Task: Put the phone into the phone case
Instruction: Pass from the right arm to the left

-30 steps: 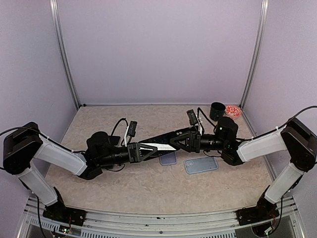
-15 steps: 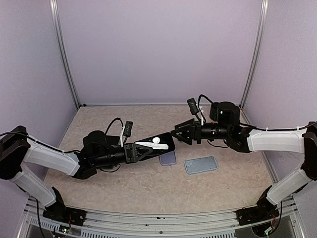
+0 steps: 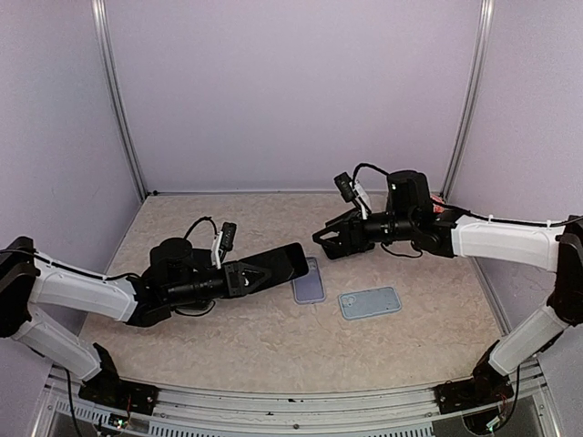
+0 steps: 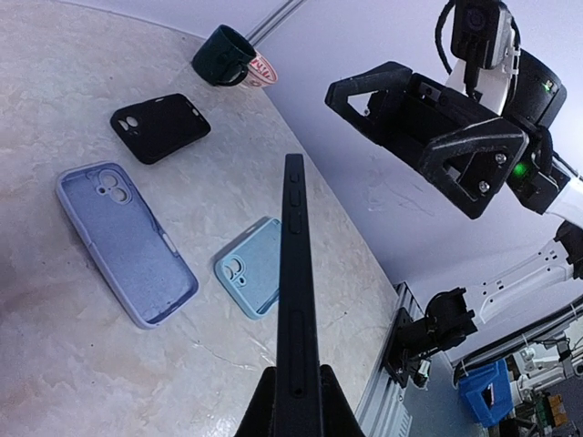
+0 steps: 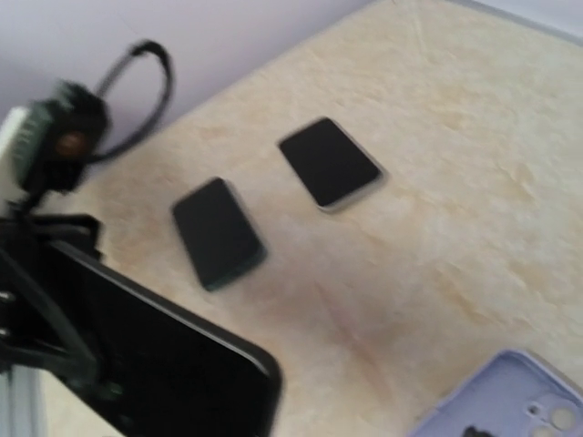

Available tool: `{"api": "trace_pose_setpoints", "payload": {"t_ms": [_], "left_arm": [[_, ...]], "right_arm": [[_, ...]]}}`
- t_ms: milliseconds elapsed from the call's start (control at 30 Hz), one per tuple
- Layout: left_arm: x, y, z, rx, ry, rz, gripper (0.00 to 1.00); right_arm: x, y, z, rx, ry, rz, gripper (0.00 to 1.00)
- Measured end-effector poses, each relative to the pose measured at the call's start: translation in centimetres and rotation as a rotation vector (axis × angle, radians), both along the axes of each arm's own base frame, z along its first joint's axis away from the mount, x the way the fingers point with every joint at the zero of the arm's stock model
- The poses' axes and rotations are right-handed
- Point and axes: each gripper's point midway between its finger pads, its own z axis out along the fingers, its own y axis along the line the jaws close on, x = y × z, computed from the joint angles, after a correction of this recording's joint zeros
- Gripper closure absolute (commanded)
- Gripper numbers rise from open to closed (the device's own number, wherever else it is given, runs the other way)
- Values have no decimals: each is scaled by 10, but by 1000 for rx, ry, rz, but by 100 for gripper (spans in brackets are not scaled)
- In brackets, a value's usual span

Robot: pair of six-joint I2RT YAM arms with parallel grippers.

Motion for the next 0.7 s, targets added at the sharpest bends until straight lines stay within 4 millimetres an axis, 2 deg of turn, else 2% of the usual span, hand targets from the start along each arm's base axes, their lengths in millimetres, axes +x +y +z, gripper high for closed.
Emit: {"api": "trace_pose_setpoints", "payload": {"t_ms": [367, 533, 700], "left_arm": [[7, 15, -2, 36, -2, 51, 100], [7, 17, -7, 48, 11, 52, 100], [3, 21, -11, 63, 21, 47, 100]], "right_arm": [[46, -13, -31, -139, 21, -64, 30], [59, -4, -44, -193, 9, -14, 34], [71, 7, -68, -262, 9, 47, 39]]}}
